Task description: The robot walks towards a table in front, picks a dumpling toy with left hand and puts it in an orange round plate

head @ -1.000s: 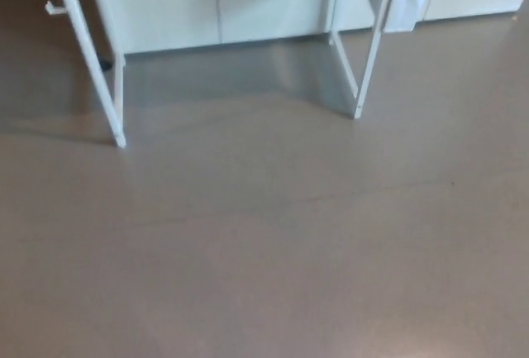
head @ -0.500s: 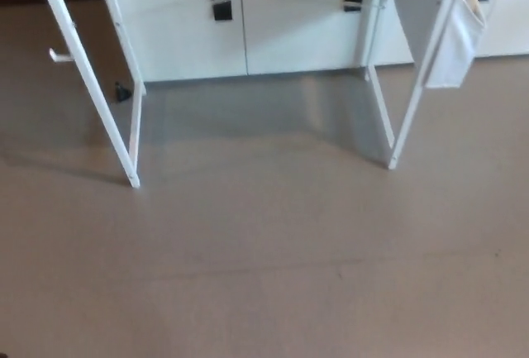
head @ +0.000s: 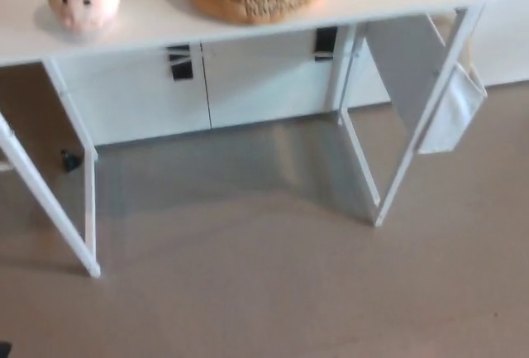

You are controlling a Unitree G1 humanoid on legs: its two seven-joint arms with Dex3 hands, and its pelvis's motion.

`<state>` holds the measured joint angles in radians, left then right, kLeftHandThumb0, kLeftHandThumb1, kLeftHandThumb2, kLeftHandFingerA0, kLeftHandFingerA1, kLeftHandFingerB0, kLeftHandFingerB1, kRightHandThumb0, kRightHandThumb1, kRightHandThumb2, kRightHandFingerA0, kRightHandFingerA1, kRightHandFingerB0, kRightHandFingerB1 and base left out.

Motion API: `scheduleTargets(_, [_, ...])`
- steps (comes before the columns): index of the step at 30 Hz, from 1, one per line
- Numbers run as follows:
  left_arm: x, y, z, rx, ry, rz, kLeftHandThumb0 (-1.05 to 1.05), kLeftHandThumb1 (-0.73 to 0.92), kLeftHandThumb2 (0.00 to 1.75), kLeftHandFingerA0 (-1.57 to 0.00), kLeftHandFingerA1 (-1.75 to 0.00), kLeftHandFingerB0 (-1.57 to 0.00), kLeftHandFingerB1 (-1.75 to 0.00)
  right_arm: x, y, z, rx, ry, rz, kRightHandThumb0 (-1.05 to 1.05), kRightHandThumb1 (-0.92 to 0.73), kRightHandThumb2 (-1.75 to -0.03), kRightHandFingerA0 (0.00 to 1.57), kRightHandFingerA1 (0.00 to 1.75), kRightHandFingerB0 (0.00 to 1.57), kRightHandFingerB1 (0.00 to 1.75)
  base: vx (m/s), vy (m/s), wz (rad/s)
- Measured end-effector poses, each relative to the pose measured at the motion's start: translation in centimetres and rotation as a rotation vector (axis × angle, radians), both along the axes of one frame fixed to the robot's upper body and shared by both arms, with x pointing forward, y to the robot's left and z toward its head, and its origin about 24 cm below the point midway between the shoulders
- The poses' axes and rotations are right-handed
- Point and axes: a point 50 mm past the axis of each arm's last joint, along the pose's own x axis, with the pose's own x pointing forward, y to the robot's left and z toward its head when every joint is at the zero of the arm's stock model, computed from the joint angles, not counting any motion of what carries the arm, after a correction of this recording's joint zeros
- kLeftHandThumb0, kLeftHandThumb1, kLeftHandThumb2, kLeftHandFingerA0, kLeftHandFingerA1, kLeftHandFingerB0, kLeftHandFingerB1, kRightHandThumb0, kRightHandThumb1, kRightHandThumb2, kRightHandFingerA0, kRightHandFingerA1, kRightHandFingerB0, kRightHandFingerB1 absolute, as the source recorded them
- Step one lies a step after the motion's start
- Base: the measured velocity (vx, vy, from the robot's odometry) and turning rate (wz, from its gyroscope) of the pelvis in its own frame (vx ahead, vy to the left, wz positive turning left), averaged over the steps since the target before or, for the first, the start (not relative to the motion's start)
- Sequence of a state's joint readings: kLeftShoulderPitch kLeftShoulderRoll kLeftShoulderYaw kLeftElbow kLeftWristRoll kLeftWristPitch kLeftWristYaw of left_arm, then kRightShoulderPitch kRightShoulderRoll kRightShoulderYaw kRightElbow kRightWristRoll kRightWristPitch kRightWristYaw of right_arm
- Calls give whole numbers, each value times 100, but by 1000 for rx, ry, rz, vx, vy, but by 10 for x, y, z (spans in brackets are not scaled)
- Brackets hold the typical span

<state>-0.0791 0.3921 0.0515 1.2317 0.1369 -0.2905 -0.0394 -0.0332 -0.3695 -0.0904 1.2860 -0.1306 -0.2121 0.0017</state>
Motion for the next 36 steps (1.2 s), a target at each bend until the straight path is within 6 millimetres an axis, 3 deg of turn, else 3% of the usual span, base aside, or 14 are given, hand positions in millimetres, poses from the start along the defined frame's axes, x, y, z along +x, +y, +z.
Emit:
scheduleTargets(11, [-7,0,-3,-4,19,4,-10,55,56,-77,-52,-42,-34,-2,1,-1,0,6,4,-30,-47,-55,92,55,57,39,367,-21,21])
scheduleTargets(16, [-4,-1,-2,-4,11,-5,-11,54,57,-73,-50,-41,-34,3,0,1,-7,-8,6,-30,-48,-56,92,56,56,40,321,-51,11])
scheduleTargets(17, [-5,-1,-2,-4,12,-5,-9,54,56,-81,-56,-41,-34,2,0,1,-7,-8,6,-29,-48,-55,88,54,56,40,244,-37,-8])
scheduleTargets(21, [-6,-1,-3,-4,17,-4,-10,54,56,-80,-54,-41,-34,-1,-1,0,-8,-1,3,-31,-49,-56,91,55,56,40,245,-19,-15])
scheduleTargets(23, [-6,-2,-3,-4,18,-6,-8,53,56,-71,-49,-41,-34,-2,-1,0,-9,2,3,-30,-48,-56,92,55,57,40,218,141,-20])
scheduleTargets(28, [-3,0,-1,0,10,-10,-11,52,56,-86,-65,-40,-34,-5,0,-1,-4,5,2,-29,-48,-56,90,54,57,40,279,130,-6])
scheduleTargets(29, [-3,0,-1,0,11,-11,-17,53,57,-72,-49,-40,-34,-5,1,-1,-4,5,2,-29,-47,-56,90,54,58,41,142,94,-3])
scheduleTargets(33, [-6,-1,-3,4,31,-28,-16,53,57,-73,-49,-40,-34,-9,1,-3,-2,13,-4,-30,-48,-56,91,56,56,40,24,14,6])
scheduleTargets(34, [-6,-1,-3,5,35,-34,-12,53,56,-87,-81,-40,-33,-10,1,-3,-2,14,-4,-29,-48,-55,90,56,56,40,0,0,0])
scheduleTargets(36, [-6,-1,-2,6,38,-49,-12,53,56,-87,-81,-40,-33,-12,1,-3,-1,18,-5,-29,-48,-55,90,56,56,40,68,-95,3])
